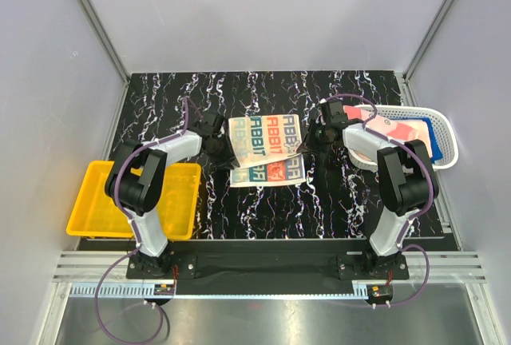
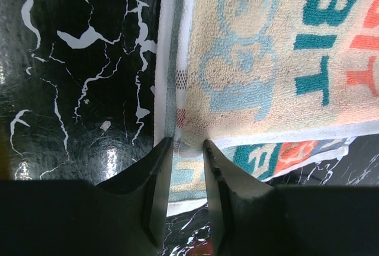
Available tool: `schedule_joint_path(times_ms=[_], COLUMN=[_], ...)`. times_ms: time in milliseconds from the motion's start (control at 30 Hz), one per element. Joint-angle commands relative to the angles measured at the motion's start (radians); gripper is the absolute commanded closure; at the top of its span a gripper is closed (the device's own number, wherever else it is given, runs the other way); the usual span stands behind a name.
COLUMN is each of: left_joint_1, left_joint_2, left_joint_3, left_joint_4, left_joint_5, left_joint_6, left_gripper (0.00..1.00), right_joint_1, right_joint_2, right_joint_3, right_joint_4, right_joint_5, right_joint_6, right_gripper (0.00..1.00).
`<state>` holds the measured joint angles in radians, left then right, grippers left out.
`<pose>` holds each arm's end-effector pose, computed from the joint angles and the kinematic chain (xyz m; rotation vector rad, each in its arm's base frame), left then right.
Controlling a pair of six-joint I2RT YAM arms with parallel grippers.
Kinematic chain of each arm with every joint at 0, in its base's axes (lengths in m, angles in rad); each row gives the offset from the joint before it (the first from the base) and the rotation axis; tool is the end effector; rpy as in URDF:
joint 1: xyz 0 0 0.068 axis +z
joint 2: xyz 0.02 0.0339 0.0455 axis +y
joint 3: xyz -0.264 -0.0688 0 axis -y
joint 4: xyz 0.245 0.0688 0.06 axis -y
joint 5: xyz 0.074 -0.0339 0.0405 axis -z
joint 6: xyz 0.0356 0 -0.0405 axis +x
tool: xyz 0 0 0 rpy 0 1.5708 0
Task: Fold and stack the towels
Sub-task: Fold the towel
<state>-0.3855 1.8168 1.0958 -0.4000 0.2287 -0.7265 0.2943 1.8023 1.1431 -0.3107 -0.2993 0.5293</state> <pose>0.3261 -0.1410 0.1550 -0.4047 2.7864 -0.6144 0.3530 0.1180 0.1787 0.1859 2.6208 0.6881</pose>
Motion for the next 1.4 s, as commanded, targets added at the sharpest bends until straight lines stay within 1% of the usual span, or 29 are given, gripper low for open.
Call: schedule_joint_path(times_ms=[0, 133, 233, 267, 333, 367, 467, 733, 867, 1133, 1167, 1367], left_joint_1=[-0.007, -0.013, -0.015, -0.016, -0.016, -0.018, -0.016, -0.030, -0.049, -0.069, -0.070, -0.076], left_joint_2=[0.001, -0.004, -0.008, -0.010, -0.013, -0.014, -0.019, -0.051, -0.074, -0.134, -0.140, -0.183], left_joint_3=[0.042, 0.062, 0.082, 0.090, 0.099, 0.105, 0.113, 0.159, 0.197, 0.203, 0.202, 0.208], left_joint_4=[-0.010, -0.033, -0.051, -0.056, -0.066, -0.071, -0.083, -0.137, -0.207, -0.270, -0.276, -0.309], left_joint_5=[-0.065, -0.089, -0.098, -0.106, -0.112, -0.115, -0.120, -0.143, -0.181, -0.226, -0.254, -0.275], left_joint_6=[0.007, 0.018, 0.027, 0.032, 0.038, 0.042, 0.052, 0.091, 0.134, 0.177, 0.179, 0.193], left_gripper=[0.69, 0.79, 0.83, 0.87, 0.91, 0.95, 1.00, 1.00, 1.00, 1.00, 1.00, 1.00], right_joint_1=[0.000, 0.000, 0.000, -0.001, -0.001, -0.001, 0.000, 0.002, 0.009, 0.023, 0.026, 0.040], right_joint_2=[-0.001, -0.004, -0.006, -0.006, -0.008, -0.008, -0.012, -0.061, -0.099, -0.176, -0.182, -0.224], right_joint_3=[-0.002, -0.002, -0.002, 0.000, 0.000, 0.000, 0.000, -0.005, -0.008, -0.019, -0.019, -0.016], right_joint_4=[0.036, 0.035, 0.035, 0.035, 0.033, 0.035, 0.032, 0.012, -0.013, -0.056, -0.064, -0.096], right_joint_5=[0.009, 0.008, 0.005, 0.006, 0.006, 0.003, 0.000, 0.002, 0.011, 0.026, 0.031, 0.043], right_joint_6=[0.008, 0.009, 0.009, 0.009, 0.009, 0.009, 0.009, -0.002, -0.015, -0.034, -0.035, -0.043], right_gripper=[1.00, 1.00, 1.00, 1.00, 1.00, 1.00, 1.00, 1.00, 1.00, 1.00, 1.00, 1.00])
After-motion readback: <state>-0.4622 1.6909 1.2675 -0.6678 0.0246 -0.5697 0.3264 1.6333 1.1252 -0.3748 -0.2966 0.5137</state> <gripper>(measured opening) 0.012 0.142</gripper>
